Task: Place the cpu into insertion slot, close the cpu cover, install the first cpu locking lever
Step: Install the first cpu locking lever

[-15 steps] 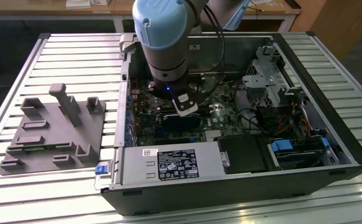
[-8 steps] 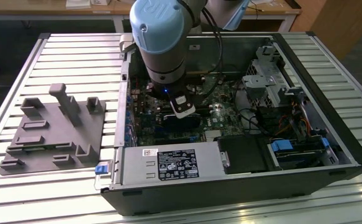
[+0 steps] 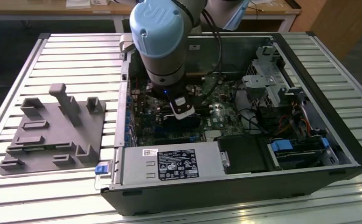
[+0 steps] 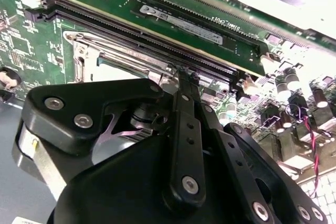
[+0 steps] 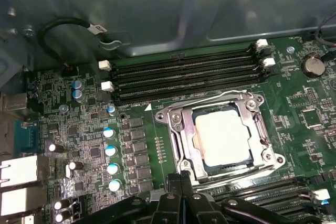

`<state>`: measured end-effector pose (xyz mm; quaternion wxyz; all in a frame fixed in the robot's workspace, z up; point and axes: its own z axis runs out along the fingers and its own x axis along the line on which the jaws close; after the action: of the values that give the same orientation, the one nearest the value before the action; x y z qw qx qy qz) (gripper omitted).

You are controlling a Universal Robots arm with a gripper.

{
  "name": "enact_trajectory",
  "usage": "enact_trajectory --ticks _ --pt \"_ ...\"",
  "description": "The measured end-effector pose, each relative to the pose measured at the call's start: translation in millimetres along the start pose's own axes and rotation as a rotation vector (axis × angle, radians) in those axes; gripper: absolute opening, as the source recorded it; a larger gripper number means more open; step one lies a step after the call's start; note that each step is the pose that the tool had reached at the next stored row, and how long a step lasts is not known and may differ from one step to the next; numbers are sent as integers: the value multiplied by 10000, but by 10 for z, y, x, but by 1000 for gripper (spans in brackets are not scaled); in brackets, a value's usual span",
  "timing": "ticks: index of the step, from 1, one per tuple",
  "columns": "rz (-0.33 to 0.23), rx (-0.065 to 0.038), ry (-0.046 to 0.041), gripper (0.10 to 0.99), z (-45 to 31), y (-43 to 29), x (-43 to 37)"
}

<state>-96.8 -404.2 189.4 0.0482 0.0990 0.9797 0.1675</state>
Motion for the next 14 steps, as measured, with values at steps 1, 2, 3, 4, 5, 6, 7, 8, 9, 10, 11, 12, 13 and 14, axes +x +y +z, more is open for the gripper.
enact_trajectory --ticks 1,2,3,4,5,6,7,8,9,10,11,12,13,14 --pt "0 -4 2 106 4 -2 2" --pt "1 -6 3 106 9 -4 2" --pt "2 -7 3 106 13 -6 3" --pt "2 -5 4 106 19 -8 4" --pt "2 -5 5 106 22 -10 5" --pt "2 -3 5 106 22 -10 5" --pt "2 -3 5 106 23 -10 5" --pt "2 -4 5 106 23 -10 5" --pt "2 -6 4 106 24 -10 5" --pt "2 -6 4 106 25 -10 5" --pt "2 -6 4 106 25 -10 5" --pt "2 -6 4 106 22 -9 4" --pt "2 -7 4 106 14 -6 4" --pt "2 -12 2 106 2 -1 3"
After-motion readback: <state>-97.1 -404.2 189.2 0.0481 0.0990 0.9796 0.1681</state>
